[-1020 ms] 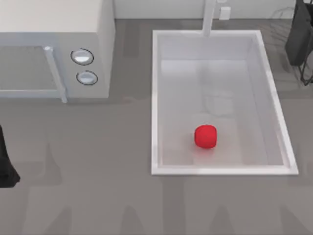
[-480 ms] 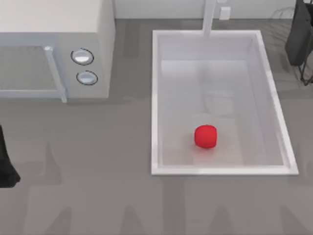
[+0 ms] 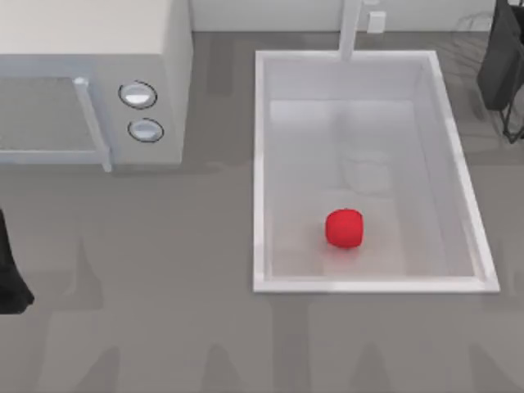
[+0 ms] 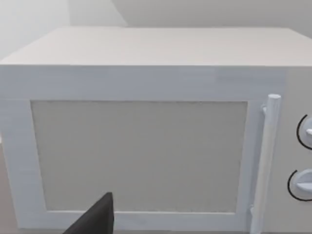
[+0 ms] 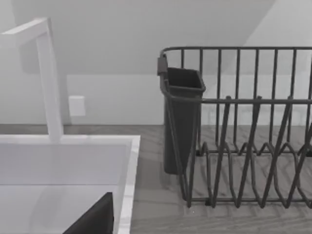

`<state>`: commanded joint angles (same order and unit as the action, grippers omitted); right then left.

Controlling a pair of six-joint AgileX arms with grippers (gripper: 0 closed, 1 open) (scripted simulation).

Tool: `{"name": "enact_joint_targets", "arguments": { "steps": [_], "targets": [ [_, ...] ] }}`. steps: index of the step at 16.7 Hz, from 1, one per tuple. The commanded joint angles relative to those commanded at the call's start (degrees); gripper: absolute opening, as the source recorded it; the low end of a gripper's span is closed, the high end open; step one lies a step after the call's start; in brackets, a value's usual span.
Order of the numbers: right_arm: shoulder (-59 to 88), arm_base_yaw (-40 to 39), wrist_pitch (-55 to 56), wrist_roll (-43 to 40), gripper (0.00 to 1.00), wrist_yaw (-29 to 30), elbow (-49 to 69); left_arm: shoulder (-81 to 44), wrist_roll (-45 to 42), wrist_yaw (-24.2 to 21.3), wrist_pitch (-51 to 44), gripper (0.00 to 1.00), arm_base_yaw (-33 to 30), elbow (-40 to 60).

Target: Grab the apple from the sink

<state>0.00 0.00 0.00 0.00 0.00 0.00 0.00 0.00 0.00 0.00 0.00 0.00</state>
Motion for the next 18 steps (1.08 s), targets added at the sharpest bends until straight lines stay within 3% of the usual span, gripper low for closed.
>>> {"name": "enact_joint_targets", "arguments": {
  "steps": [8,18],
  "targets": [
    [14.00,-2.94,-7.91,3.65,1.00,-0.04,12.10,0.00,0.00,0.00,0.00,1.00,0.00,0.00],
    [65.34,-13.88,-35.75,16.29,1.00,-0.08,56.05,0.00,0.00,0.00,0.00,1.00,0.00,0.00]
  ]
}}
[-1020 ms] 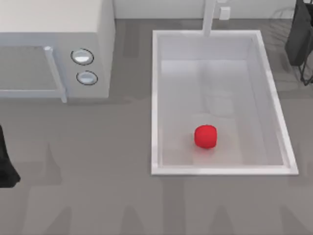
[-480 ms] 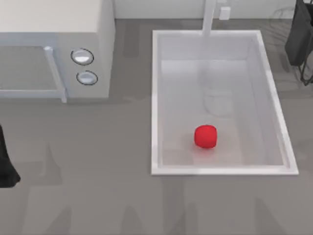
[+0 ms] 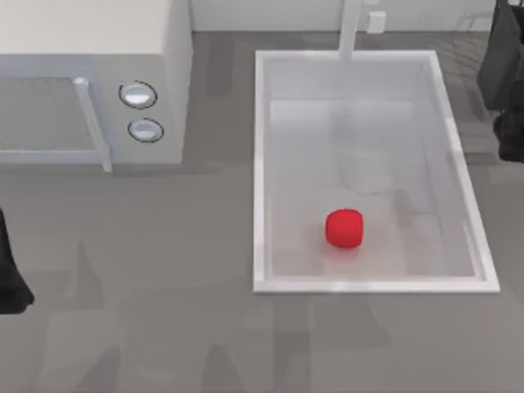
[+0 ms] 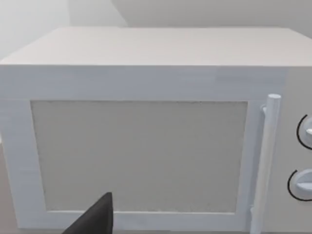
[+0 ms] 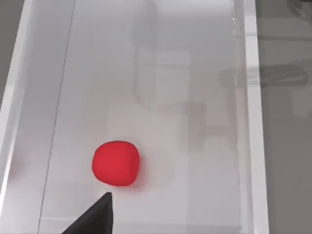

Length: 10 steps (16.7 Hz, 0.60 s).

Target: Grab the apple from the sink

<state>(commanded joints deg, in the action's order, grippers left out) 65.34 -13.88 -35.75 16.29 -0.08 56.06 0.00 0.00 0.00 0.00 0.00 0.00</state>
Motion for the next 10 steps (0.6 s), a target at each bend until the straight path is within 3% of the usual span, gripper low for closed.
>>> {"name": "enact_joint_targets", "arguments": {
  "steps": [10],
  "targets": [
    [54.73,-11.15,-26.75,10.39,1.00,0.25,45.74,0.00,0.00,0.00,0.00,1.00,0.00,0.00]
  ]
}}
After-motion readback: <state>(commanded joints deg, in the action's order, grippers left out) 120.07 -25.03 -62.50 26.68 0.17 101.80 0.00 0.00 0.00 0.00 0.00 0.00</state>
